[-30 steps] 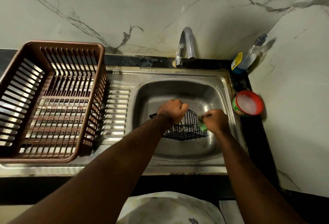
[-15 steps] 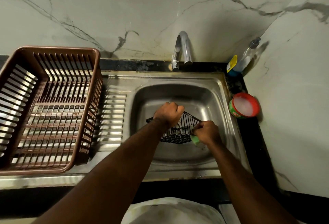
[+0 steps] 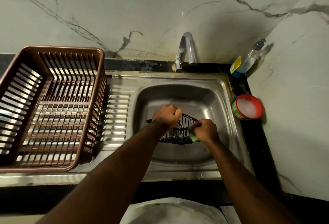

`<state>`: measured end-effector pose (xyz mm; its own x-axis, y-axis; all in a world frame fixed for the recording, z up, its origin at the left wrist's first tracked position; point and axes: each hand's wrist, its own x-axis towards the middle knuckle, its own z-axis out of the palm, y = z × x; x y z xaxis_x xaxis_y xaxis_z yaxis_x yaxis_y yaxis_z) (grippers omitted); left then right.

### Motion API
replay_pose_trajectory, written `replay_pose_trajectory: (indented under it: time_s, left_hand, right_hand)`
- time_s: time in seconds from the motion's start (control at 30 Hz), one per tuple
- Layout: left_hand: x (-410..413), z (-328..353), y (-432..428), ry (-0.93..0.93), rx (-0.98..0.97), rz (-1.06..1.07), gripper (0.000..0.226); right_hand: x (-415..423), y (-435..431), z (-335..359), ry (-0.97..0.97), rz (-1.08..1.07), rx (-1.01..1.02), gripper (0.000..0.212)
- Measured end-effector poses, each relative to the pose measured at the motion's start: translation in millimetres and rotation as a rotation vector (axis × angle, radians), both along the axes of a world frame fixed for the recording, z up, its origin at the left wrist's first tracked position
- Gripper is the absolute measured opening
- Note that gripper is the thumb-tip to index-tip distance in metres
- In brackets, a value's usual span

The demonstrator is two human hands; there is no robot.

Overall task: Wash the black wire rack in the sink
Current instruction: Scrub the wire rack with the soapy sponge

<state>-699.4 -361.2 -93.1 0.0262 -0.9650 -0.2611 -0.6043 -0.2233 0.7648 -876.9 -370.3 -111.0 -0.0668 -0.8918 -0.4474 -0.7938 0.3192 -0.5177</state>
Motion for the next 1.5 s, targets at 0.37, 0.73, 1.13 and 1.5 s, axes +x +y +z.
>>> replay_pose_trajectory:
  time_s: [0.37, 0.73, 1.13, 1.5]
  left_hand:
    - [18.8, -0.4, -3.7, 0.043, 0.014, -0.200, 0.035]
    - [-18.1, 21.6, -32.8, -0.509, 0.236, -0.527, 0.026]
    - [-18.7, 23.9, -18.8, -0.567, 0.157, -0.335, 0.038]
    - [-23.5, 13.9, -13.1, -0.510, 0.196, -0.259, 0.039]
  right_hand:
    - [11.8, 2.3, 5.5, -0.053, -0.002, -0.005, 0.010]
    - [22.4, 11.8, 0.0, -0.023, -0.077, -0.034, 0.014]
    - [-6.2, 20.6, 4.1, -0.166, -0.110, -0.193, 0.017]
    - [1.2, 17.4, 2.6, -0.093, -0.088, -0.225, 0.021]
